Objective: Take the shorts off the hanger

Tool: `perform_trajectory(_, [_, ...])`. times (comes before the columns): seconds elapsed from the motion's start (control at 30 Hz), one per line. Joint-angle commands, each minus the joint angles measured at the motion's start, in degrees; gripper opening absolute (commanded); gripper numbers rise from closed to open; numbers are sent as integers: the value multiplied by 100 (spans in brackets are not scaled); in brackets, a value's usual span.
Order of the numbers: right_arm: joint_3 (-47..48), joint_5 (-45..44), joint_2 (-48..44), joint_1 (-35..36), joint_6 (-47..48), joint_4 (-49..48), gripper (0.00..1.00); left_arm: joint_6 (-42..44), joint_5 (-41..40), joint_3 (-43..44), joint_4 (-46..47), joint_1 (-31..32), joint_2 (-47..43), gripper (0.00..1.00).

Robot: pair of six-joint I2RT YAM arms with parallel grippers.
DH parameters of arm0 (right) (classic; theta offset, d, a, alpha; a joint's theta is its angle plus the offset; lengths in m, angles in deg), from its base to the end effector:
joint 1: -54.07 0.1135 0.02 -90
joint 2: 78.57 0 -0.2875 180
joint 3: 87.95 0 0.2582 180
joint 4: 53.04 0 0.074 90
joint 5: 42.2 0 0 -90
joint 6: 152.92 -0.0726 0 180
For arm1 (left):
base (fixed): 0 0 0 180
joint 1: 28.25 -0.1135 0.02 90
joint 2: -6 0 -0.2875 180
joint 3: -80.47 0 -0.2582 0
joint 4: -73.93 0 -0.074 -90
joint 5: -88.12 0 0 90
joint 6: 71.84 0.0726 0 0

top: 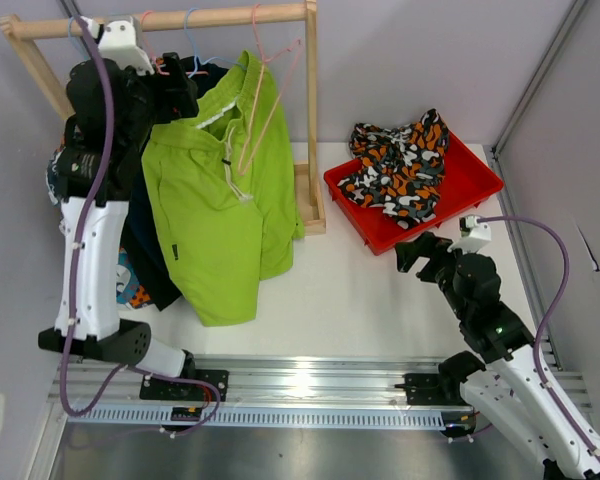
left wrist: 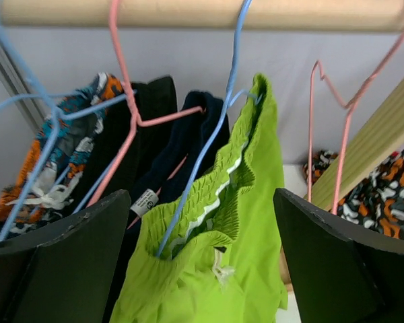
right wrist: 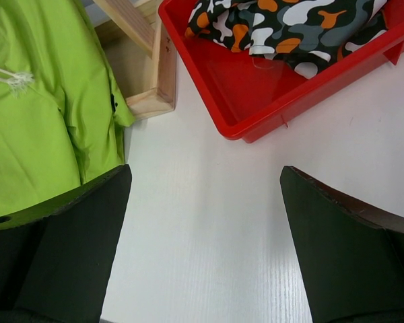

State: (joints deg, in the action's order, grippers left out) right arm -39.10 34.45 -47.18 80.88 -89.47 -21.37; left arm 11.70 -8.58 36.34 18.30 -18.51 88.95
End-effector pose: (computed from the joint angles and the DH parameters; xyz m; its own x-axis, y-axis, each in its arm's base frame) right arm 0.1513 0.0577 0.3052 -0.3028 0.3342 -0.8925 -0.1159 0.9166 0.3826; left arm 0.2836 -0.0401 0.5979 -0.0523 -0.1044 -0.9932 0.0476 0.9931 -0.1069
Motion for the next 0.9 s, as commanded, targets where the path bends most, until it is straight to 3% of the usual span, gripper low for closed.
perform_trajectory(0.0, [88, -107, -29, 88, -35, 4, 99, -13, 353, -35, 80, -156, 247, 93])
perform_trajectory(0.47, [53, -309, 68, 255, 9, 39, 99, -286, 942, 1203, -87, -464, 1486, 83])
perform_trajectory(0.67, [35, -459, 86, 255, 62, 48, 99, -303, 1013, 1406, -158, -464, 1759, 62])
perform_trajectory(0.73, [27, -467, 103, 264, 70, 22, 99, -286, 969, 1406, -192, -473, 1768, 48])
perform_trajectory(0.8, [18, -476, 112, 264, 71, 13, 99, -277, 951, 1406, -201, -473, 1776, 47])
perform_trajectory(0.87, [9, -494, 130, 264, 71, 4, 99, -277, 951, 1415, -201, -473, 1776, 39])
